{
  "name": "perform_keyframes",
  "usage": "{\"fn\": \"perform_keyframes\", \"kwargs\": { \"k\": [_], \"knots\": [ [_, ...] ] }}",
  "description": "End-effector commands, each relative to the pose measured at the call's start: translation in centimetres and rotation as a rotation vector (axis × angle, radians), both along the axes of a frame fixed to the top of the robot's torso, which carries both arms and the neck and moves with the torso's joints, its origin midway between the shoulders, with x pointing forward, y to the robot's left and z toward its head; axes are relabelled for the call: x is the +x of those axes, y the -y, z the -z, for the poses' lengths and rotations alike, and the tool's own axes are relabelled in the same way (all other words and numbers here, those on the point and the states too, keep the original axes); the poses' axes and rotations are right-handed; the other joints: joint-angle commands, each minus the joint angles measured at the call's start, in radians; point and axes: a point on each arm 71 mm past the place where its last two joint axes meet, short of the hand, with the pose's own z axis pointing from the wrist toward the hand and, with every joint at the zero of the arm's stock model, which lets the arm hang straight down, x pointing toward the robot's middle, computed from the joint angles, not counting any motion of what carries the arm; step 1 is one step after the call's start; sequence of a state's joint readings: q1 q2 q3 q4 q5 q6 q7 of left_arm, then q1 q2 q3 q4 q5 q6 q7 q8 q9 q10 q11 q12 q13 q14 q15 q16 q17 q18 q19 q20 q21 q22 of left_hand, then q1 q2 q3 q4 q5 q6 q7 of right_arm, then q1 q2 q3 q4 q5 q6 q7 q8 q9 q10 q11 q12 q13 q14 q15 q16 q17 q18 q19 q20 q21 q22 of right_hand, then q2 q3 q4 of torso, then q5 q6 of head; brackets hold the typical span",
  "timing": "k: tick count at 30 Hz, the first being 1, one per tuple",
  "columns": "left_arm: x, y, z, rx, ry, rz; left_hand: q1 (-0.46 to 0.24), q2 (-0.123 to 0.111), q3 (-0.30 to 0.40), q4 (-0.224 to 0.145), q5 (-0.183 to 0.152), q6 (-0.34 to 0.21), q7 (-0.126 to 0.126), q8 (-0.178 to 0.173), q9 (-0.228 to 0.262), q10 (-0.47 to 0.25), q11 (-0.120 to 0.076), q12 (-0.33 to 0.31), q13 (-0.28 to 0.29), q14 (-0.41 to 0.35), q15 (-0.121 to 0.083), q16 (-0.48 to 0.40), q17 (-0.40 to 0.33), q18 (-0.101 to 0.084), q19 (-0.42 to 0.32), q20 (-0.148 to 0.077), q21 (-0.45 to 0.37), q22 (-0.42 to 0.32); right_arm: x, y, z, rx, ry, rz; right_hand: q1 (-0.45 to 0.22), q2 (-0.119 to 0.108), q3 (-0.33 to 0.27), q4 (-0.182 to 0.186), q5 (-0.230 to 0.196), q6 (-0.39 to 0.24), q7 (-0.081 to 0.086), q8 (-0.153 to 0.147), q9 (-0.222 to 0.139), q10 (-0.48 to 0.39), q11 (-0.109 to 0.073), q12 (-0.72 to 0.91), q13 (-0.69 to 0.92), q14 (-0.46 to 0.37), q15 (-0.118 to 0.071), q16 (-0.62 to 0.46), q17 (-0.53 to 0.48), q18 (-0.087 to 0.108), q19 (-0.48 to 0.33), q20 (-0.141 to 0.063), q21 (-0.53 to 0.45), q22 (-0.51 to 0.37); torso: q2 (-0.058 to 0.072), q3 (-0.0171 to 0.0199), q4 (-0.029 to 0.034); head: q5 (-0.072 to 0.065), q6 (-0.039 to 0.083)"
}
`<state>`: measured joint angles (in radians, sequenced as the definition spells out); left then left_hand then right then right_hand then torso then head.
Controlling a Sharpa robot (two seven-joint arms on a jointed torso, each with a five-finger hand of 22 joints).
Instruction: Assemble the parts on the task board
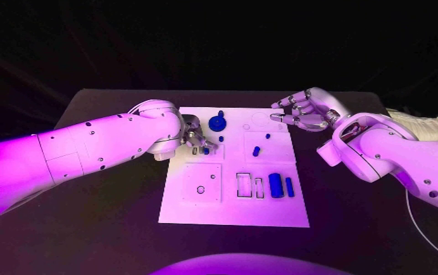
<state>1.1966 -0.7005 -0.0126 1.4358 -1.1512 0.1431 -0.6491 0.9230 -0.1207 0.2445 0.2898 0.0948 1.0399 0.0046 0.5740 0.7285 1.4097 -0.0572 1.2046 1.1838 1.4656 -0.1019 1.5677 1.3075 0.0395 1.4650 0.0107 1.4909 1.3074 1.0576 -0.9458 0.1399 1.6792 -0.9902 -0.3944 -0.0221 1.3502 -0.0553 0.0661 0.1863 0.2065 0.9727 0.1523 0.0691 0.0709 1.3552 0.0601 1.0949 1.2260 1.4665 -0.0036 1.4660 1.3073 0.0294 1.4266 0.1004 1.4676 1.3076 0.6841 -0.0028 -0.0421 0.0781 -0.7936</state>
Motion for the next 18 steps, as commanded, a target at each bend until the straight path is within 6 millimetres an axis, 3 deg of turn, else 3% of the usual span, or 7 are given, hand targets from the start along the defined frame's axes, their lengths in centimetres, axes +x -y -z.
{"fn": "perform_keyframes", "kwargs": {
  "k": [1, 13, 16, 18],
  "knots": [
    [-0.3, -0.4, 0.7, 0.010, -0.022, -0.010, -0.007, 0.018, -0.037, 0.002, -0.030, 0.010, -0.001, -0.003, -0.001, 0.009, -0.002, 0.007, 0.002, 0.105, -0.006, 0.003, 0.263, -0.016, 0.060, -0.006, 0.006, 0.185, 0.0, -0.1, 0.1, -0.005, -0.002, -0.013, 0.007, 0.004, -0.008, 0.001, -0.006, 0.006, -0.002, -0.002, -0.001, -0.007, 0.001, -0.006, -0.002, 0.064, -0.007, -0.005, 0.090, 0.019, -0.008, 0.002, -0.004, 0.074, 0.000, -0.0002, -0.0008, 0.001, 0.000],
    [0.1, -0.6, -2.0, -0.057, 0.005, -0.025, -0.004, 0.031, -0.081, 0.001, -0.040, 0.007, 0.000, -0.004, -0.001, 0.006, -0.001, 0.000, -0.005, 0.105, -0.006, 0.003, 0.263, -0.013, 0.055, -0.006, -0.003, 0.177, 0.1, -0.1, 0.2, -0.005, -0.003, -0.013, 0.010, 0.003, -0.011, -0.002, -0.014, 0.006, -0.003, -0.002, -0.001, -0.007, 0.001, -0.007, -0.003, 0.064, -0.007, -0.007, 0.088, 0.020, -0.010, 0.001, -0.006, 0.070, -0.001, -0.0004, -0.0006, 0.001, 0.003],
    [0.5, -0.9, -3.7, -0.067, -0.001, -0.016, 0.021, 0.038, -0.115, 0.001, -0.039, -0.018, 0.008, -0.012, -0.002, -0.022, 0.005, -0.039, -0.043, 0.105, -0.003, 0.003, 0.263, -0.006, 0.041, -0.004, -0.028, 0.154, 0.2, -0.1, 0.3, -0.005, -0.005, -0.011, 0.010, 0.004, -0.011, -0.002, -0.015, 0.006, -0.003, -0.002, -0.001, -0.007, 0.001, -0.007, -0.003, 0.064, -0.007, -0.007, 0.088, 0.020, -0.010, 0.001, -0.007, 0.070, -0.001, -0.0005, -0.0005, 0.001, 0.004],
    [1.0, -1.4, -4.8, -0.046, -0.021, 0.002, 0.040, 0.044, -0.135, -0.001, -0.038, -0.053, 0.021, -0.029, -0.008, -0.068, 0.015, -0.105, -0.107, 0.105, 0.004, 0.003, 0.263, 0.001, 0.024, 0.001, -0.055, 0.128, 0.2, -0.1, 0.3, -0.005, -0.006, -0.010, 0.010, 0.004, -0.011, -0.002, -0.016, 0.007, -0.003, -0.002, -0.001, -0.007, 0.001, -0.007, -0.003, 0.064, -0.007, -0.007, 0.089, 0.020, -0.010, 0.001, -0.007, 0.070, 0.000, 0.0005, -0.0003, 0.000, 0.007]
  ]
}}
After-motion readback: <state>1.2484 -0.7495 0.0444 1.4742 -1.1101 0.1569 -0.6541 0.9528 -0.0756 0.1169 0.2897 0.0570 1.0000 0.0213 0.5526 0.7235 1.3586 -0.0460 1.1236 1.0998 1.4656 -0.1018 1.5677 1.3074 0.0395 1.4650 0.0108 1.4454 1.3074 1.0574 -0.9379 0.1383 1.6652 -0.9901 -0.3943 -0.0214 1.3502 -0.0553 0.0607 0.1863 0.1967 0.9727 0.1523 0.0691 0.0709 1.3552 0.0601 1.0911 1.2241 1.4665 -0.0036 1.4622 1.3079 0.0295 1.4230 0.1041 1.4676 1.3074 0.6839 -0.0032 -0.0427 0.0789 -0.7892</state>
